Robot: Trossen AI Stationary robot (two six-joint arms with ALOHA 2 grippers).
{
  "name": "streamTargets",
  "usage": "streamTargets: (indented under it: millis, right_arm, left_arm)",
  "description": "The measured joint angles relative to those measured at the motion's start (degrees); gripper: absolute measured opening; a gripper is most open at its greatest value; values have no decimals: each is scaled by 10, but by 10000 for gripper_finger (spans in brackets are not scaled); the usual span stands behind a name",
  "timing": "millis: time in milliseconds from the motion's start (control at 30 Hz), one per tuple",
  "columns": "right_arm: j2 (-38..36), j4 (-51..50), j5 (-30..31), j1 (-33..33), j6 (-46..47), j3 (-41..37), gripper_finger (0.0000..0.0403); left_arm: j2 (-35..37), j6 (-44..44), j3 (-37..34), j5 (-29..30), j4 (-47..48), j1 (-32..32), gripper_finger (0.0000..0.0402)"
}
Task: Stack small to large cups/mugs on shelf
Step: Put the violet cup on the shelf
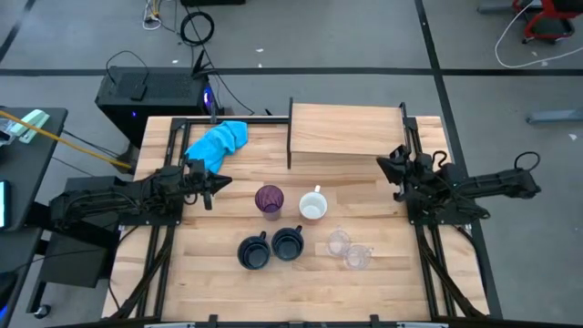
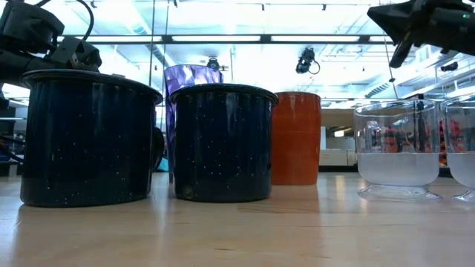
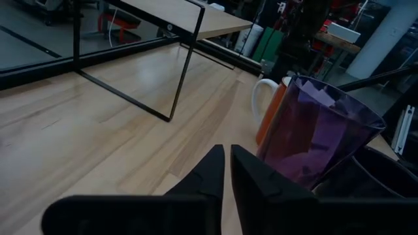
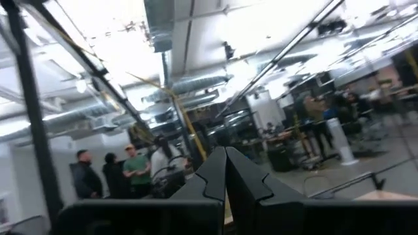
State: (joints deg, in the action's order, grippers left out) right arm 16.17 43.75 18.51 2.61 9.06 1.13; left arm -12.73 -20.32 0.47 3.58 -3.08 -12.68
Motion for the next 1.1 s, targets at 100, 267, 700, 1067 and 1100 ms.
streamTargets:
  millis: [100,267,700,1067,1100]
  right_arm:
    - [33,21,24,0,0,0,16]
    - [80,22,43,-18,14,14,16]
    - [278,-90,44,-106,13,198,16]
    - [445,-115,7,-154,9,325,16]
    - [456,-119,-2,-157,16,337,16]
  left_arm:
    - [0,0,0,0,-14,0,35]
    - [0,14,0,0,-22,0,29]
    - [0,132,0,0,-10,0,28]
    - [0,132,0,0,-2,0,18]
    - [0,131,0,0,3,0,19]
